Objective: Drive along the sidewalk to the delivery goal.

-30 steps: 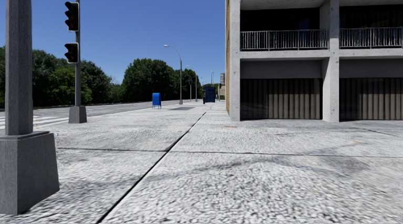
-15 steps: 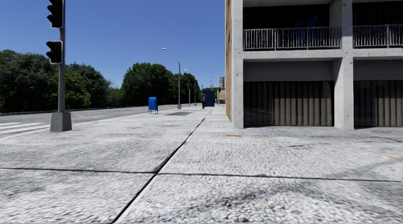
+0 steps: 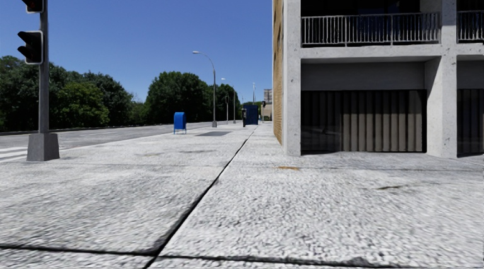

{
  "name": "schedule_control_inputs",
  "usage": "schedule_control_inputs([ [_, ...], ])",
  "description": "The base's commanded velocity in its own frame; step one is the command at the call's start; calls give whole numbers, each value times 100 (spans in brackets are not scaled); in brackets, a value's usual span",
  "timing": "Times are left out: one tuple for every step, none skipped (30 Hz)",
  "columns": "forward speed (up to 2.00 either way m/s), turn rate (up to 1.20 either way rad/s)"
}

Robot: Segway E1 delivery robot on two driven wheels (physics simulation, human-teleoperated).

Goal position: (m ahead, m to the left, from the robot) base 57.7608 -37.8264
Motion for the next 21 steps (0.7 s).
schedule_control_inputs([
  [200,0],
  [200,0],
  [200,0],
  [200,0],
  [200,0],
  [200,0],
  [200,0],
  [200,0],
  [200,0],
  [200,0],
  [200,0],
  [200,0],
  [200,0],
  [200,0],
  [200,0],
  [200,0],
  [200,0],
  [200,0],
  [200,0],
  [200,0],
  [200,0],
])
